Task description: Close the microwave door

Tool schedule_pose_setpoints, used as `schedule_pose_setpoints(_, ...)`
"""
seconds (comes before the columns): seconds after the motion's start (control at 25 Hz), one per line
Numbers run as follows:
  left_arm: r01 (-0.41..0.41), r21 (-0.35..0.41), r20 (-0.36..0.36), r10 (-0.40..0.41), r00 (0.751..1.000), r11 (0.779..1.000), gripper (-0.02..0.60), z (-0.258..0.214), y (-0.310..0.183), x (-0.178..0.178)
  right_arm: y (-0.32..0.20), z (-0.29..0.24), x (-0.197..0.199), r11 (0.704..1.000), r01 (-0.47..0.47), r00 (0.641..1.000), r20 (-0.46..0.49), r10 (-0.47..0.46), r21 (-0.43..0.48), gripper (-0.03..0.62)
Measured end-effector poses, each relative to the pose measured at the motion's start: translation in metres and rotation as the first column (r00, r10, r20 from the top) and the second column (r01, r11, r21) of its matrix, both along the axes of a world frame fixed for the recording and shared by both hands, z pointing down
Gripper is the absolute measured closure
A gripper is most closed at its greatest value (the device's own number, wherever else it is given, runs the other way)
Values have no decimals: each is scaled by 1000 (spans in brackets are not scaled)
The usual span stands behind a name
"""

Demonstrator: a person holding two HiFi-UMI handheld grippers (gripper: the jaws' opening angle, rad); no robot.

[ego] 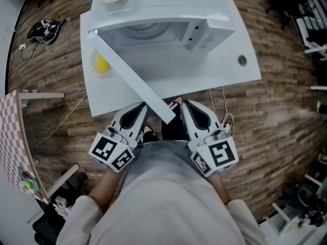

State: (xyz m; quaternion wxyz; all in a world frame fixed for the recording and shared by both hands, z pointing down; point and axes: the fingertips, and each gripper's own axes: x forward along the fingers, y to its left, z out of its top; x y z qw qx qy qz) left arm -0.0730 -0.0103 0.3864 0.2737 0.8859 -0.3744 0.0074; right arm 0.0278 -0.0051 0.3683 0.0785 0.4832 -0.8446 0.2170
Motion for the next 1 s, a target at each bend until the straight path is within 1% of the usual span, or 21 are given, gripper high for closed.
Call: schedule_pose_setpoints(1.0, -26, -2, -14, 26, 1000, 1000, 565, 2, -17, 21, -7, 4, 22, 1000, -26, 1000, -7, 26, -9, 571)
